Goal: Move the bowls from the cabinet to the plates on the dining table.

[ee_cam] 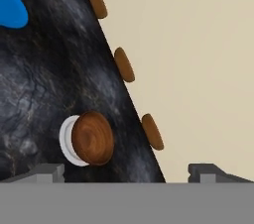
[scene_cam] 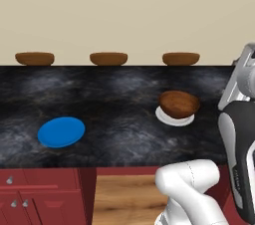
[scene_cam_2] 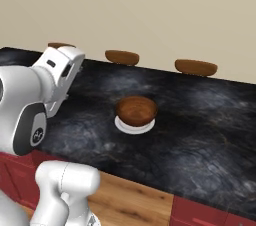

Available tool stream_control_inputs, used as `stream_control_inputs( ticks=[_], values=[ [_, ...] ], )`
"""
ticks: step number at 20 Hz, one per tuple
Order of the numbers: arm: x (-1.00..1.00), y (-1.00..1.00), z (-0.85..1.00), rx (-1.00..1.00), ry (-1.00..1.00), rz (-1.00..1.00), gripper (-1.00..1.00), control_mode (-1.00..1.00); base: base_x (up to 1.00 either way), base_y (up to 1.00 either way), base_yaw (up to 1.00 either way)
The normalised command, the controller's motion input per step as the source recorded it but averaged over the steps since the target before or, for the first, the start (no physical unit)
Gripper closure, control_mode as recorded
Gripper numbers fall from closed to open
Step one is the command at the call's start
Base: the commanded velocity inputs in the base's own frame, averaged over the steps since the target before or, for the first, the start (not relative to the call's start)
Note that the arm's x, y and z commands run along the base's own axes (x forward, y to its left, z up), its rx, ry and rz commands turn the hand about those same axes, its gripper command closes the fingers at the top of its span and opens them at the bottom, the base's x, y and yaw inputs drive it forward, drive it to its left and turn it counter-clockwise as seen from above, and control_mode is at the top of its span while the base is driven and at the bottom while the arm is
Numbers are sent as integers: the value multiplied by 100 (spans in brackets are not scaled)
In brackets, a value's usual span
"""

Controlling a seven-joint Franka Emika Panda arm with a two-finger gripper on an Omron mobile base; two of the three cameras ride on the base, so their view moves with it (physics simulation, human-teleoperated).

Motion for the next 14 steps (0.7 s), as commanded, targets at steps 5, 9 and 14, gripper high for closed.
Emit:
stream_control_inputs(
  ticks=[5,9,14],
  values=[
    [0,0,0,0,0,0,-100,100,-23,27,1],
    [0,0,0,0,0,0,-100,100,-37,45,16],
    [0,0,0,0,0,0,-100,100,-44,34,40]
  ],
)
